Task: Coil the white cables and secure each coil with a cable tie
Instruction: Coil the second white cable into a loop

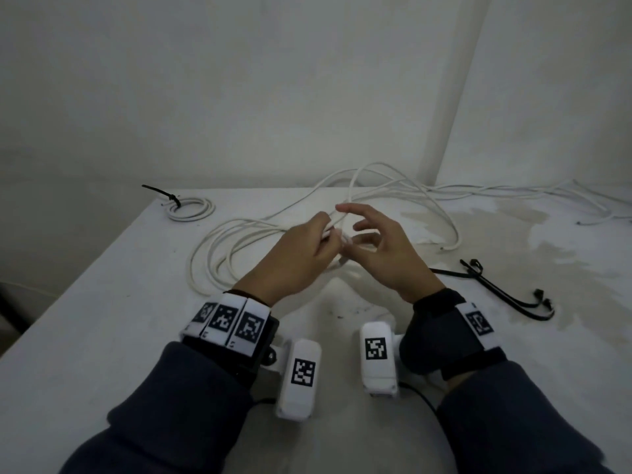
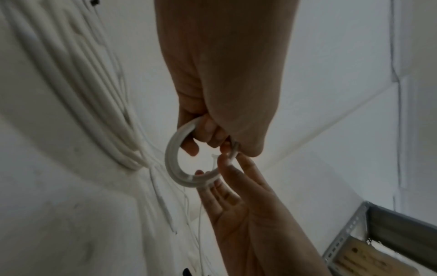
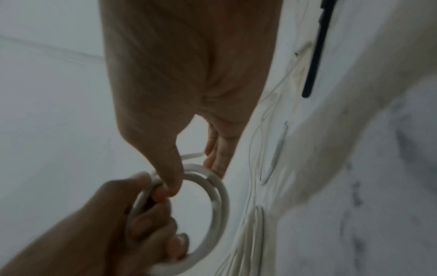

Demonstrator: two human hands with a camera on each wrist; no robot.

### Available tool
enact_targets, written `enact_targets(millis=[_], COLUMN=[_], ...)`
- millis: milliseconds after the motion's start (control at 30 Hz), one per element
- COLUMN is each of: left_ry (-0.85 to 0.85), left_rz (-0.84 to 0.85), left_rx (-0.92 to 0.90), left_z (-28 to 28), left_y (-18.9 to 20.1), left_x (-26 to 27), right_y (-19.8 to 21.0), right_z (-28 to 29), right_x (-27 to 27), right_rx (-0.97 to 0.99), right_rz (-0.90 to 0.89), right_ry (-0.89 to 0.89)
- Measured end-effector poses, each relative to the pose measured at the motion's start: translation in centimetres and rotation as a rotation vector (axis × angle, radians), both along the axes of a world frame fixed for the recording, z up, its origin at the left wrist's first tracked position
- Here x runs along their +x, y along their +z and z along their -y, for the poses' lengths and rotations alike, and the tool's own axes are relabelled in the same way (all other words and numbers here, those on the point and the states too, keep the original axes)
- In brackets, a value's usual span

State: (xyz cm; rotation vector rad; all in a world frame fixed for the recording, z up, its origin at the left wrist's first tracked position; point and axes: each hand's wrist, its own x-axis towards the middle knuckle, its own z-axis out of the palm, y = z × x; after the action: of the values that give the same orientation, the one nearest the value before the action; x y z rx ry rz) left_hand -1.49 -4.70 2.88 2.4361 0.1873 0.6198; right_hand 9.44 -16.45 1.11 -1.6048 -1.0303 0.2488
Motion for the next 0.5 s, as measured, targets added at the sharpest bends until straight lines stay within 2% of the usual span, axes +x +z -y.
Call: enact_targets(millis=[133, 200, 367, 500], left_ry=[-0.001, -0.021, -0.045, -0.073], left_rz=[0.059, 0.106, 0.161, 0.229], left_rx=[0.136, 0.134, 0.011, -0.198], left_z=[-0.1, -0.1, -0.1, -0.8], left_y=[1.0, 1.2, 0.7, 0.3], left_x=[0.7, 1.1, 1.6, 1.8], right_y=[-0.3, -0.1, 0.1, 0.3], right_z=[0.2, 0.3, 0.1, -0.2], right_x=[0.7, 0.7, 0.6, 0.3], right_rx=[0.081, 0.123, 0.19, 0.219], right_rz=[0.298, 0.382, 0.237, -0.002], right_ry=[-0.213, -0.225, -0.116, 0.051])
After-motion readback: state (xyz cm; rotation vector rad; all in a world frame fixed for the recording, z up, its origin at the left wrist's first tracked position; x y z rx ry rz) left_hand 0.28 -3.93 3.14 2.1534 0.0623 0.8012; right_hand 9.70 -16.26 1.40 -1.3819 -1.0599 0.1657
